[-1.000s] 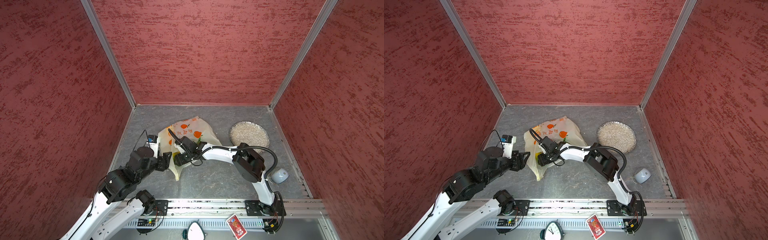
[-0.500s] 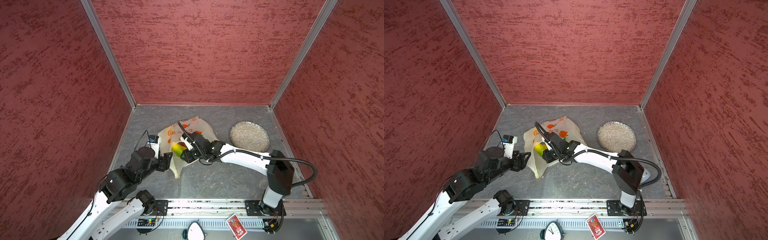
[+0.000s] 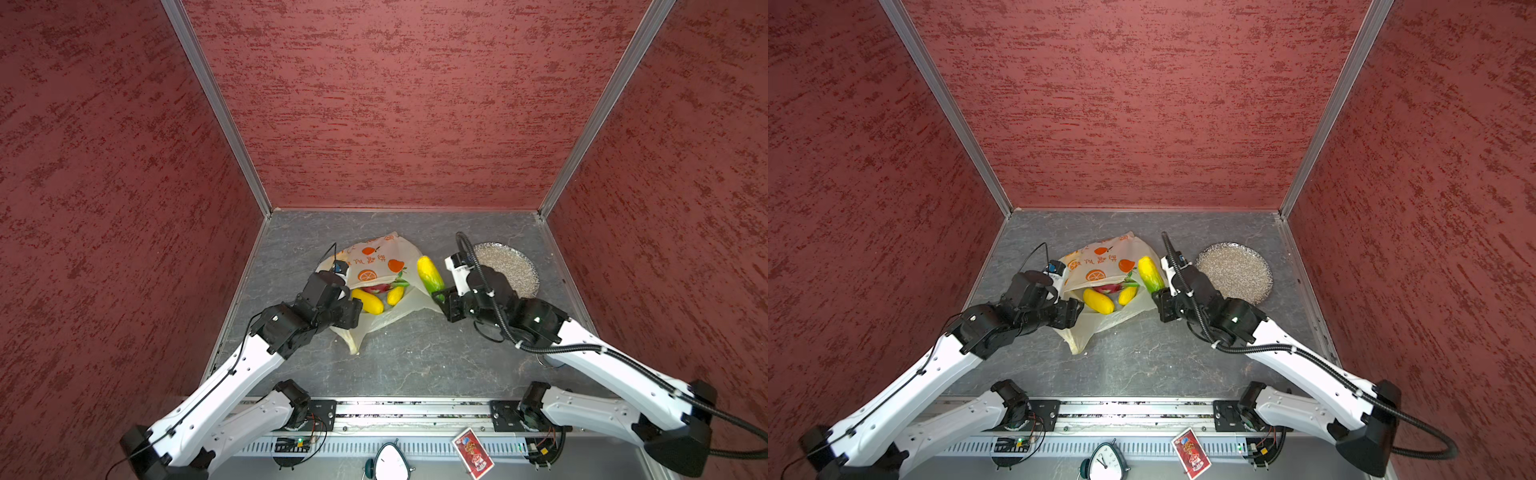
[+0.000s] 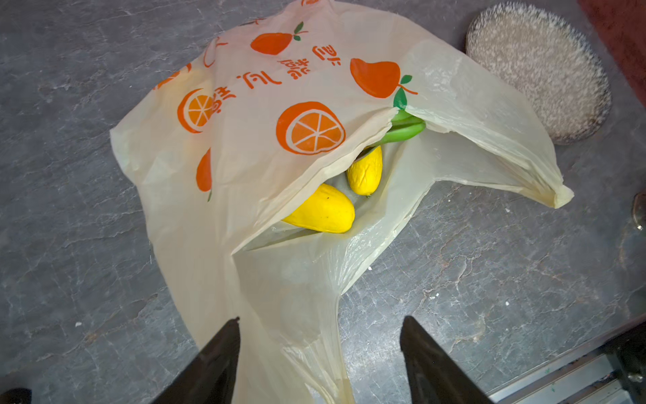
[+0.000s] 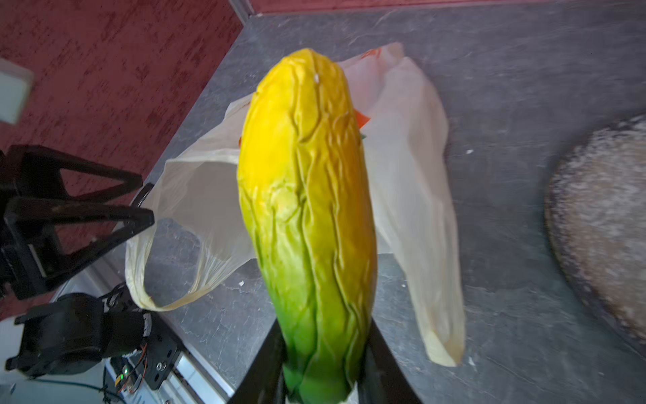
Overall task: Take fruits out of the plastic bag
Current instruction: Take out the fake fruit from the plastic bag, then place the fake fruit on the plate.
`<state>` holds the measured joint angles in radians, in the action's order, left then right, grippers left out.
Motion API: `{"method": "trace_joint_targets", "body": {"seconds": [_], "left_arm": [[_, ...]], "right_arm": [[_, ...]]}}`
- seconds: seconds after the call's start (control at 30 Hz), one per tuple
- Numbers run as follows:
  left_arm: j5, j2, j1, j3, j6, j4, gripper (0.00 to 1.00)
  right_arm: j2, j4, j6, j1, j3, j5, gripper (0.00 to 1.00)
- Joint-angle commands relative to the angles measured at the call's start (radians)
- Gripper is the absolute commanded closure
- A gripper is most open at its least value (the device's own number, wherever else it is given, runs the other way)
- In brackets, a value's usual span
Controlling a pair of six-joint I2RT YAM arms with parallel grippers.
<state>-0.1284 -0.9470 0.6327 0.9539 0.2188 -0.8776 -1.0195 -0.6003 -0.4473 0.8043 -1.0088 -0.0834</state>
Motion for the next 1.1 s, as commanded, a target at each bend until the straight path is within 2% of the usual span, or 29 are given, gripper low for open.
{"method": "trace_joint_targets", "body": {"seconds": [0.0, 0.03, 0.17, 0.27, 0.37, 0.47, 0.57, 0.7, 0.8, 0.83, 0.87, 0.9, 0.97, 1.0, 1.03, 1.07], "left_arm": [[-0.027, -0.141, 0.031, 0.096, -0.147, 0.044, 0.23], [-0.078, -0.200, 0.054, 0.135, -0.182, 0.027, 0.23], [-0.417, -0.448, 0.141, 0.286, -0.301, -0.063, 0.21], [-0.635, -0.588, 0.175, 0.340, -0.361, -0.086, 0.19], [-0.650, -0.653, 0.177, 0.366, -0.385, -0.086, 0.17], [-0.624, -0.669, 0.176, 0.363, -0.406, -0.069, 0.17], [-0.626, -0.687, 0.171, 0.352, -0.435, -0.054, 0.17], [-0.713, -0.745, 0.160, 0.332, -0.470, -0.035, 0.16], [-0.687, -0.769, 0.140, 0.335, -0.448, -0.029, 0.18], [-0.675, -0.774, 0.133, 0.335, -0.438, -0.026, 0.22], [-0.655, -0.776, 0.123, 0.333, -0.430, -0.020, 0.31], [-0.638, -0.777, 0.116, 0.332, -0.420, -0.016, 0.45], [-0.577, -0.772, 0.095, 0.337, -0.398, -0.013, 0.80], [-0.552, -0.766, 0.090, 0.339, -0.391, -0.013, 0.93], [-0.532, -0.755, 0.086, 0.336, -0.384, -0.004, 1.00], [-0.518, -0.739, 0.087, 0.331, -0.381, 0.012, 1.00]], "right_arm": [[0.032, -0.099, 0.069, -0.126, -0.016, -0.025, 0.71], [0.028, -0.108, 0.085, -0.163, -0.025, -0.016, 0.71], [-0.043, -0.144, 0.138, -0.337, -0.088, 0.039, 0.71], [-0.143, -0.152, 0.163, -0.494, -0.143, 0.132, 0.72], [-0.247, -0.135, 0.170, -0.605, -0.189, 0.208, 0.72], [-0.332, -0.099, 0.162, -0.665, -0.213, 0.253, 0.72], [-0.385, -0.061, 0.130, -0.692, -0.221, 0.283, 0.73], [-0.428, -0.009, 0.084, -0.707, -0.226, 0.318, 0.73], [-0.486, -0.005, 0.069, -0.716, -0.250, 0.326, 0.73], [-0.503, -0.009, 0.066, -0.721, -0.261, 0.322, 0.73], [-0.517, -0.009, 0.061, -0.726, -0.270, 0.315, 0.73], [-0.529, -0.006, 0.054, -0.730, -0.273, 0.313, 0.73], [-0.564, 0.004, 0.038, -0.736, -0.284, 0.321, 0.73], [-0.583, 0.005, 0.031, -0.737, -0.289, 0.328, 0.73], [-0.607, 0.008, 0.023, -0.737, -0.295, 0.340, 0.73], [-0.630, 0.015, 0.012, -0.738, -0.295, 0.350, 0.75]]}}
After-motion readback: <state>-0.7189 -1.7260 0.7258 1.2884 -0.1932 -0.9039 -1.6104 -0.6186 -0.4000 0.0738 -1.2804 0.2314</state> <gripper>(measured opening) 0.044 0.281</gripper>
